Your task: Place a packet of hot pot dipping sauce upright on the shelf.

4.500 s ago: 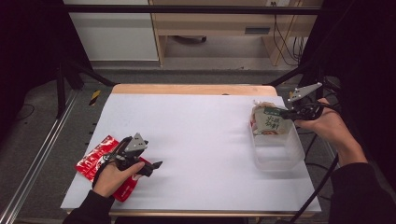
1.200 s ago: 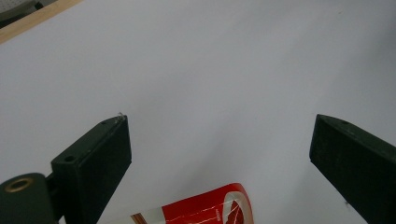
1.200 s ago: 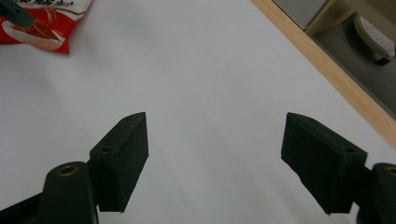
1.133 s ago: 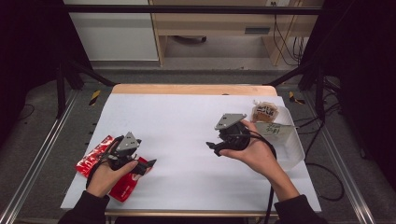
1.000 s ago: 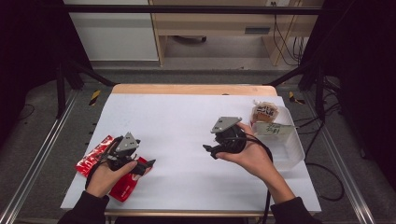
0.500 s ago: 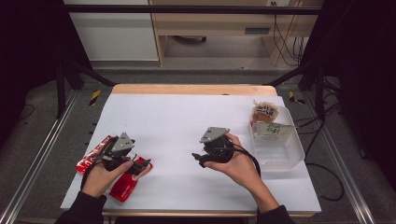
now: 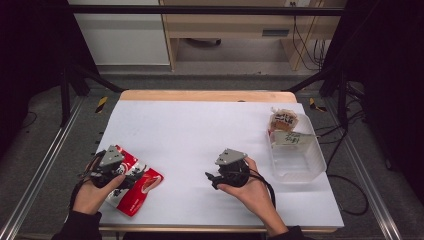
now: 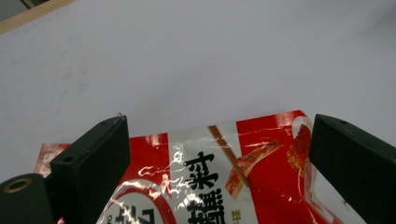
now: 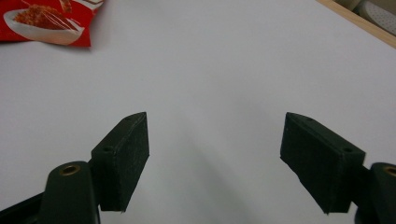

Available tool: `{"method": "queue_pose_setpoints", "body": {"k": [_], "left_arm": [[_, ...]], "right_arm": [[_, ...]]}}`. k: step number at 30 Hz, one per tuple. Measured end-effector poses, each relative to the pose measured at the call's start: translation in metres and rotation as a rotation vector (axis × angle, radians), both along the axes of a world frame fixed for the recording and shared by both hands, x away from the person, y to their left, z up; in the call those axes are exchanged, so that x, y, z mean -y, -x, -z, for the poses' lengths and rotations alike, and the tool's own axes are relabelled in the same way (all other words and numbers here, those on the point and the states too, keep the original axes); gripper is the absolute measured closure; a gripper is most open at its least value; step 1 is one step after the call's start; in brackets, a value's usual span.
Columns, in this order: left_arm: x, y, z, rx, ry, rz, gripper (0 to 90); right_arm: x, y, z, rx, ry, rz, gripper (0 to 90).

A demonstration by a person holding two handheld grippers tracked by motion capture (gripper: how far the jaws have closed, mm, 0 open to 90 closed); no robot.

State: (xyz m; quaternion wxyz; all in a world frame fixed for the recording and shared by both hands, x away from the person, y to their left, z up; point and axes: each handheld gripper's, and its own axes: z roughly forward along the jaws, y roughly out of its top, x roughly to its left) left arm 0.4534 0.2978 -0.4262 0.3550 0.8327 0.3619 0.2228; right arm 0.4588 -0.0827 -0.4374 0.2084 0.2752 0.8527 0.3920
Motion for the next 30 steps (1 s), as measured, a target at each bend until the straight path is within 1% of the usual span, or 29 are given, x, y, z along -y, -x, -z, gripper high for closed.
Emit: {"method": "queue_pose_setpoints", "body": {"k": [1,2,3,6,9,11,12,13,15,16,20,21,22,23,24,27,30], "left_arm": [[-0.003,0.002,0.0,0.001,-0.005,-0.009,5.6],[-0.006,0.004,0.001,0.004,-0.007,-0.018,5.6],[-0.01,0.006,0.001,0.005,-0.006,-0.028,5.6],[-0.022,0.012,0.004,0.014,0.009,-0.067,5.7],[-0.034,0.018,0.007,0.026,0.0,-0.108,5.8],[-0.043,0.022,0.01,0.026,-0.006,-0.133,5.9],[-0.051,0.025,0.012,0.023,-0.013,-0.155,5.9],[-0.051,0.025,0.012,0.023,-0.013,-0.155,5.9],[-0.057,0.027,0.013,0.029,-0.009,-0.171,5.9],[-0.059,0.029,0.013,0.03,-0.011,-0.176,5.9],[-0.069,0.031,0.015,0.037,-0.045,-0.195,5.8],[-0.071,0.032,0.016,0.041,-0.048,-0.203,5.8],[-0.078,0.032,0.017,0.039,-0.054,-0.227,5.8],[-0.078,0.032,0.017,0.039,-0.054,-0.227,5.8],[-0.081,0.032,0.018,0.036,-0.051,-0.238,5.8],[-0.089,0.034,0.02,0.028,-0.06,-0.262,5.9],[-0.095,0.033,0.023,0.01,-0.067,-0.272,5.9]], "right_arm": [[0.0,0.0,0.0,0.0,0.0,0.0,24.1],[0.001,0.001,0.003,-0.014,0.001,0.001,23.3],[0.001,0.001,0.003,-0.014,0.001,0.001,23.3],[0.003,0.001,0.007,-0.018,0.023,0.011,22.8],[0.004,0.001,0.009,-0.021,0.024,0.011,22.8],[0.004,0.001,0.009,-0.023,0.03,0.013,22.6],[0.005,0.002,0.009,-0.02,0.028,0.017,22.6],[0.005,0.002,0.009,-0.02,0.028,0.017,22.6],[0.006,0.002,0.009,-0.02,0.026,0.018,22.3],[0.007,0.001,0.01,-0.016,0.033,0.022,22.1],[0.008,0.001,0.011,-0.021,0.04,0.026,21.9],[0.008,0.001,0.011,-0.022,0.042,0.025,21.8],[0.007,0.001,0.012,-0.025,0.046,0.029,21.8],[0.007,0.001,0.012,-0.025,0.046,0.029,21.8],[0.007,0.001,0.013,-0.026,0.046,0.026,21.8],[0.007,0.001,0.014,-0.026,0.058,0.021,21.7],[0.006,0.001,0.014,-0.024,0.06,0.022,21.7]]}}
